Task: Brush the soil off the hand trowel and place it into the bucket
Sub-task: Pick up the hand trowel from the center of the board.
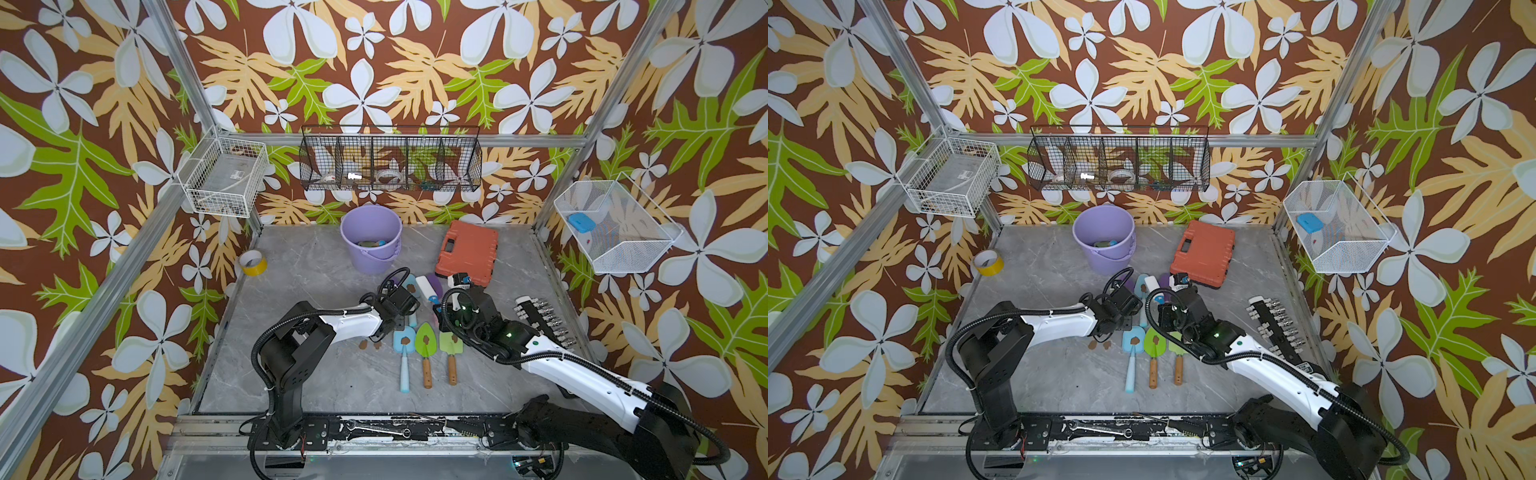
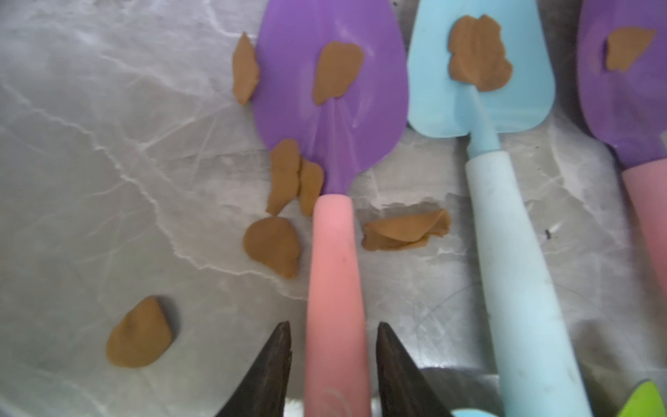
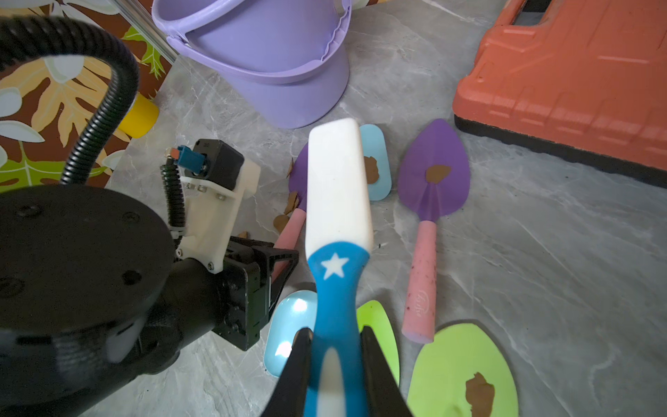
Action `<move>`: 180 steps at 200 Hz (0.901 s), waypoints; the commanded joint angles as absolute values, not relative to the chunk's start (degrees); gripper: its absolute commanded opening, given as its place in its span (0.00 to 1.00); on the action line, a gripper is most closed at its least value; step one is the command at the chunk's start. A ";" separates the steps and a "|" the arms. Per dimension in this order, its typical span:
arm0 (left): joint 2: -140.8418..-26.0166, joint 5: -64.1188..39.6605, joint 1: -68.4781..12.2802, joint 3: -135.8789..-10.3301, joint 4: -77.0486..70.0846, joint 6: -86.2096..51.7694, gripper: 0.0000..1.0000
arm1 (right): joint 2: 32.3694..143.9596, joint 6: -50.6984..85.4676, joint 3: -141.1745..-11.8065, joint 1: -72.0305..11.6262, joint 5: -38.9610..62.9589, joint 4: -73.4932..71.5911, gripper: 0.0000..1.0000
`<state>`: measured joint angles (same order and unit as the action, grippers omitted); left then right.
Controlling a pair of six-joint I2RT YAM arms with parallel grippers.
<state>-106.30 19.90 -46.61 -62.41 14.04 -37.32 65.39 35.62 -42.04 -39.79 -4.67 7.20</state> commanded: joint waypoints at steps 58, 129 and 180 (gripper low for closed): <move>-106.47 20.46 -46.46 -61.64 13.57 -34.96 0.29 | 65.15 36.10 -42.59 -39.86 -4.97 5.71 0.00; -102.40 22.04 -46.31 -64.11 18.79 -31.12 0.00 | 65.65 36.80 -42.78 -39.83 -4.04 5.75 0.00; -94.21 22.10 -46.32 -61.88 25.28 -30.67 0.00 | 65.34 37.43 -43.04 -39.88 -3.50 5.62 0.00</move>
